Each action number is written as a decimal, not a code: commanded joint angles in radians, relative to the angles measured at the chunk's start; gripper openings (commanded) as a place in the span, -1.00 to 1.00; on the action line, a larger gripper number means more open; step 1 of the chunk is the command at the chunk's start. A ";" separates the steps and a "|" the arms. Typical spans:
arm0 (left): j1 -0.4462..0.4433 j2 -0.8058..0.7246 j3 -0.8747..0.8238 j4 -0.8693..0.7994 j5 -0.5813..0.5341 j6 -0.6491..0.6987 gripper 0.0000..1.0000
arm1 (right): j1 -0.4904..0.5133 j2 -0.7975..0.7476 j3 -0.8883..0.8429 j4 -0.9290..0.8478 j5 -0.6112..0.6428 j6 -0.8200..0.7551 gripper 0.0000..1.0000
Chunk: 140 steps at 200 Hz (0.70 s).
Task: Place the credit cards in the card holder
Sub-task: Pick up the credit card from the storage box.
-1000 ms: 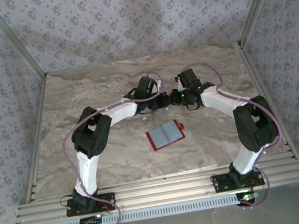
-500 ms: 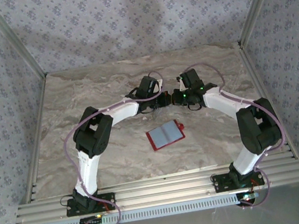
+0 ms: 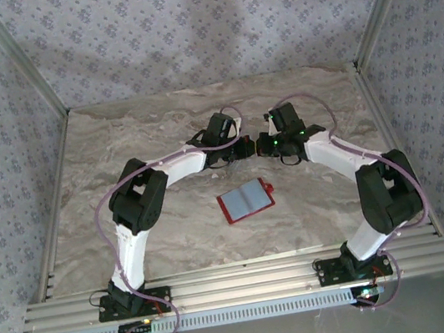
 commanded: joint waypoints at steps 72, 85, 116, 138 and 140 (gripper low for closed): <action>-0.006 0.056 -0.023 -0.086 -0.028 0.011 -0.99 | -0.019 -0.048 -0.025 -0.027 -0.001 -0.003 -1.00; -0.002 0.044 -0.032 -0.074 -0.014 0.005 -0.99 | -0.022 -0.051 -0.029 -0.029 -0.005 -0.004 -1.00; 0.005 0.003 -0.068 -0.035 0.024 -0.012 -0.97 | -0.029 -0.059 -0.039 -0.031 -0.019 -0.008 -1.00; 0.010 -0.025 -0.089 -0.012 0.045 -0.020 -0.96 | -0.031 -0.055 -0.037 -0.032 -0.025 -0.008 -1.00; 0.009 -0.028 -0.091 -0.011 0.048 -0.021 -0.95 | -0.032 -0.052 -0.036 -0.032 -0.025 -0.008 -1.00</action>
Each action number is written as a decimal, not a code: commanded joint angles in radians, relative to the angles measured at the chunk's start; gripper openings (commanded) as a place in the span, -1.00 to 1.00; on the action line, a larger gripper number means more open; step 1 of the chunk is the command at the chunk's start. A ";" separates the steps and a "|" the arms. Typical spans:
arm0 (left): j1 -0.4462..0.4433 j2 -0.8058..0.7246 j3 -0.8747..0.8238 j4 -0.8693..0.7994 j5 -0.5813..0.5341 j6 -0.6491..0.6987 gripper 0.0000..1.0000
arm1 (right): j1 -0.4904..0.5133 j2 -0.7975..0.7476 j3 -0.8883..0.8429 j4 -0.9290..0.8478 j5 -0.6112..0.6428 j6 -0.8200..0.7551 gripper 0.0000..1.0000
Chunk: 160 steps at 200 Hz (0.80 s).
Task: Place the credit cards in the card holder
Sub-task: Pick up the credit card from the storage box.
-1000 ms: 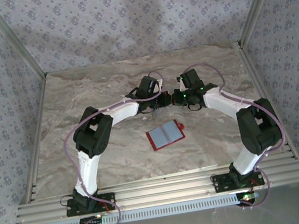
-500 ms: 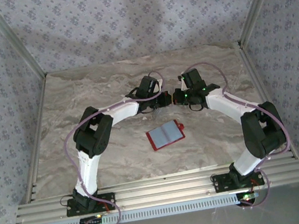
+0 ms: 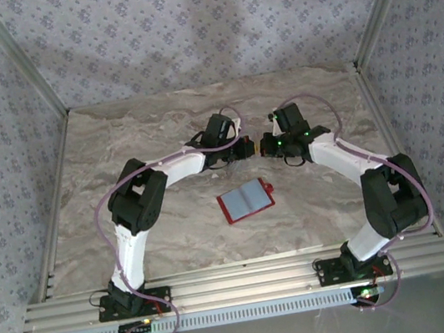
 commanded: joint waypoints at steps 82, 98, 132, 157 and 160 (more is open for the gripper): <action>0.029 -0.134 -0.147 0.020 0.118 -0.042 -0.87 | -0.006 -0.053 0.000 -0.046 0.027 0.005 -1.00; 0.038 -0.167 -0.175 0.045 0.140 -0.051 -0.83 | -0.005 -0.067 -0.005 -0.043 0.035 0.005 -1.00; 0.052 -0.222 -0.205 0.049 0.145 -0.048 -0.76 | -0.004 -0.068 -0.003 -0.041 0.020 0.005 -1.00; 0.054 -0.258 -0.238 0.061 0.148 -0.050 -0.71 | 0.000 -0.096 -0.021 -0.034 0.039 0.011 -1.00; 0.054 -0.262 -0.243 0.064 0.148 -0.050 -0.71 | 0.000 -0.102 -0.025 -0.031 0.043 0.014 -1.00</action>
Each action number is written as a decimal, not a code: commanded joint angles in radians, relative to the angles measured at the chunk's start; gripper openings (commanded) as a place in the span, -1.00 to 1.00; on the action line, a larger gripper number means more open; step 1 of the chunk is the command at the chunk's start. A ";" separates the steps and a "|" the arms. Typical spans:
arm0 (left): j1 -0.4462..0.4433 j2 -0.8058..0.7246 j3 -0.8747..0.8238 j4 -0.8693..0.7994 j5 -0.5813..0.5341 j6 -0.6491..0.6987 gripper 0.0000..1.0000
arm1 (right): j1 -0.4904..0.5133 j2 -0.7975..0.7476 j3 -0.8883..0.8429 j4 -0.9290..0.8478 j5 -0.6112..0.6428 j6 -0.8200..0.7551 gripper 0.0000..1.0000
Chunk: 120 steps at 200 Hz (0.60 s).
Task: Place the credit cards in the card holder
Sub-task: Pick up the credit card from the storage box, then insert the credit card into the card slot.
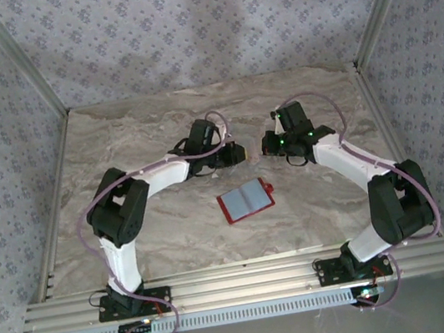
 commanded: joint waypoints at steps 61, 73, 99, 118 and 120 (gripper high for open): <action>-0.035 -0.287 -0.279 0.073 -0.116 0.004 -0.55 | 0.044 -0.202 -0.090 -0.001 0.168 0.021 -1.00; -0.037 -0.332 -0.333 0.077 -0.144 -0.002 -0.48 | 0.056 -0.240 -0.116 0.009 0.185 0.025 -1.00; -0.039 -0.415 -0.407 0.038 -0.180 0.008 -0.27 | 0.081 -0.305 -0.163 0.016 0.205 0.029 -1.00; -0.040 -0.481 -0.464 0.010 -0.233 0.005 -0.12 | 0.109 -0.331 -0.182 0.018 0.206 0.029 -1.00; -0.039 -0.486 -0.472 0.008 -0.237 0.003 -0.11 | 0.115 -0.333 -0.182 0.018 0.207 0.028 -1.00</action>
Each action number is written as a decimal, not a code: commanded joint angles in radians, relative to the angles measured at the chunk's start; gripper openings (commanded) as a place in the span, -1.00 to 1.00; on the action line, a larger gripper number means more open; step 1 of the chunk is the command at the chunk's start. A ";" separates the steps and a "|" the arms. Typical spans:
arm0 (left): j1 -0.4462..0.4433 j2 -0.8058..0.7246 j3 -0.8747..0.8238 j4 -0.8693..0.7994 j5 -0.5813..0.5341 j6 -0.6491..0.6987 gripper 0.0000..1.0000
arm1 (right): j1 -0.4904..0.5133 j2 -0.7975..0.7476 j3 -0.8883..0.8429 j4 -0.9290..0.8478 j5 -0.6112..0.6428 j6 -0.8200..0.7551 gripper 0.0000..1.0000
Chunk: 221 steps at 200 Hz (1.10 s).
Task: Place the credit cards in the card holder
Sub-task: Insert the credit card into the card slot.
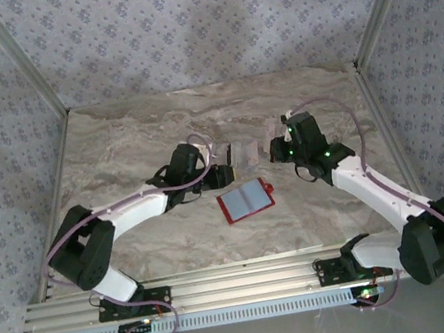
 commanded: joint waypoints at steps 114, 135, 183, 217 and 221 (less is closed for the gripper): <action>-0.030 -0.239 -0.278 -0.070 -0.171 -0.024 0.25 | 0.303 -0.068 -0.206 0.068 0.016 0.032 -1.00; -0.054 -0.173 -0.249 -0.063 -0.165 -0.019 0.26 | 0.307 -0.066 -0.251 0.096 -0.023 0.028 -1.00; -0.103 0.038 -0.141 -0.038 -0.168 -0.007 0.11 | 0.305 -0.062 -0.295 0.136 -0.059 0.038 -1.00; -0.131 0.123 -0.092 -0.070 -0.232 0.007 -0.01 | 0.298 -0.050 -0.306 0.146 -0.062 0.036 -1.00; -0.135 0.127 -0.087 -0.081 -0.246 0.010 -0.02 | 0.296 -0.048 -0.307 0.146 -0.062 0.036 -1.00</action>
